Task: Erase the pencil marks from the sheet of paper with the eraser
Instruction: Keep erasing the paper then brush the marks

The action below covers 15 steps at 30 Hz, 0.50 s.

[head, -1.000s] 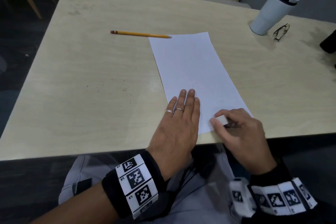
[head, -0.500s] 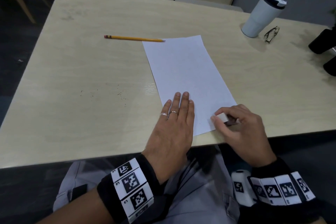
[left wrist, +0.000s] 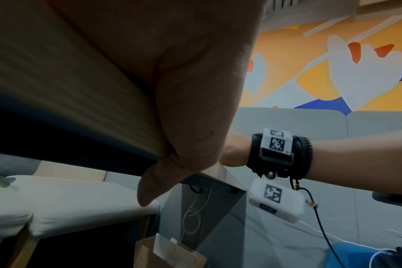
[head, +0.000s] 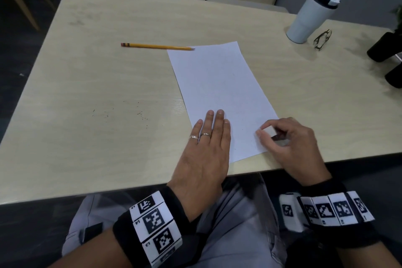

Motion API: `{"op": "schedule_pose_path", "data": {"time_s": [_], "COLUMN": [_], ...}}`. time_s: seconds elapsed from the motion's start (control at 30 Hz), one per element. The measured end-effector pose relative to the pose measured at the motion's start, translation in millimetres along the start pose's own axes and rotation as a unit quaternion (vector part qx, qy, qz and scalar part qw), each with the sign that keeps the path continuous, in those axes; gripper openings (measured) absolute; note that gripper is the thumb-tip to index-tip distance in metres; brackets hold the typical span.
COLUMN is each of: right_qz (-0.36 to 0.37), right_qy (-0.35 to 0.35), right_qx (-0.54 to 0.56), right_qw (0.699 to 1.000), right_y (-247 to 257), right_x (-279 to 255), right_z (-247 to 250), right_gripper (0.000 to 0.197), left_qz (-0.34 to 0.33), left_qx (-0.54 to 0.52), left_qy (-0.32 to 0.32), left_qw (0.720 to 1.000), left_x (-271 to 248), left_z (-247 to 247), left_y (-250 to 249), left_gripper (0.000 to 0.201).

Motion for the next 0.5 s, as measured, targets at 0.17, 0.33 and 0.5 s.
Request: {"op": "schedule_pose_path", "data": {"time_s": [0.17, 0.33, 0.5], "right_qz": [0.051, 0.015, 0.054], "right_qy": [0.019, -0.009, 0.014], "right_qx": [-0.005, -0.019, -0.012], "right_qw": [0.999, 1.0, 0.998], "right_y": [35.7, 8.2, 34.0], "right_x": [-1.8, 7.2, -0.5], "right_z": [-7.9, -1.9, -17.7], "right_gripper": [0.005, 0.003, 0.004], "left_qz": [-0.002, 0.005, -0.004], "left_qx": [0.011, -0.002, 0.012], "left_qy": [0.007, 0.021, 0.012], "left_qw": [1.0, 1.0, 1.0], "left_x": [0.7, -0.2, 1.8], "left_z": [-2.8, -2.8, -3.5], "left_y": [0.0, 0.9, 0.2], "left_gripper": [0.09, 0.083, 0.095]}}
Point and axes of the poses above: each hand's wrist, its own x-axis towards the middle knuckle, its own z-axis out of the back of the hand, y = z × x, the point moved 9 cm from there along x, towards the middle knuckle, and after that the axes turned 15 degrees about -x, right-handed, at the moved point
